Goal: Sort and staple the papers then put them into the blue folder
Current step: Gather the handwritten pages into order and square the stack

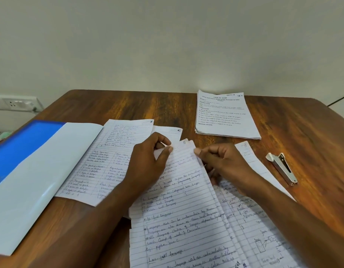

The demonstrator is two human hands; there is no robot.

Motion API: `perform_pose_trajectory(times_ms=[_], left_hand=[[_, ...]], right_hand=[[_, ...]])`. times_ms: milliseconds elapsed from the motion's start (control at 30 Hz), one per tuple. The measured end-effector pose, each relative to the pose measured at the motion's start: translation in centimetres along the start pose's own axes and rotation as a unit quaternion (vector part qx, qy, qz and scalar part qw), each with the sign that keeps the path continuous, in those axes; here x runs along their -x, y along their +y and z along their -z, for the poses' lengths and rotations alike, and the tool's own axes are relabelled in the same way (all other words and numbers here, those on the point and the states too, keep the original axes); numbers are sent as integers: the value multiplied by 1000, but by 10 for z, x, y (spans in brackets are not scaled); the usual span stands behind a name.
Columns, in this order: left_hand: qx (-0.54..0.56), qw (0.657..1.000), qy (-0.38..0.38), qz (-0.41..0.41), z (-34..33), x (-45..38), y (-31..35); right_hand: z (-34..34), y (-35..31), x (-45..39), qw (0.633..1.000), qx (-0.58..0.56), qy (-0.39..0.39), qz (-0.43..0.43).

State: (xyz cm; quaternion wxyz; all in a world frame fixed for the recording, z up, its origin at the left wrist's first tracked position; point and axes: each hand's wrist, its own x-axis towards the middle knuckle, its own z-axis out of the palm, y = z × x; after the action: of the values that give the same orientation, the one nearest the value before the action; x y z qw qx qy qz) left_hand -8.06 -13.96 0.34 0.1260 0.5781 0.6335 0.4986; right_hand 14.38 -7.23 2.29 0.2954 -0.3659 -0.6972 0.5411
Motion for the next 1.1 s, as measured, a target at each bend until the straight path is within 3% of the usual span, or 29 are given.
perform_pose_trajectory(times_ms=[233,500,667,733,900,1000,1100], left_hand=[[-62,996,-25,-51,-10,0,0],[-47,997,-39,-41,-2,-4,-6],[-26,998,-51,-34,16,-10,-10],[-15,997,-68,-31,25,-13,-8],[10,996,-85,-8,48,-21,-9],[6,995,-98,6,58,-23,-19],[-13,994,-104,26,63,-25,-29]], right_hand=[[-11,6,4,989,122,61,57],[3,-7,2,994,105,36,-3],[58,-12,-2,977,133,164,-28],[71,-5,-3,970,163,176,-28],[45,-1,-1,944,325,61,-7],[19,-1,4,887,458,-15,63],[13,-4,5,832,549,-44,62]])
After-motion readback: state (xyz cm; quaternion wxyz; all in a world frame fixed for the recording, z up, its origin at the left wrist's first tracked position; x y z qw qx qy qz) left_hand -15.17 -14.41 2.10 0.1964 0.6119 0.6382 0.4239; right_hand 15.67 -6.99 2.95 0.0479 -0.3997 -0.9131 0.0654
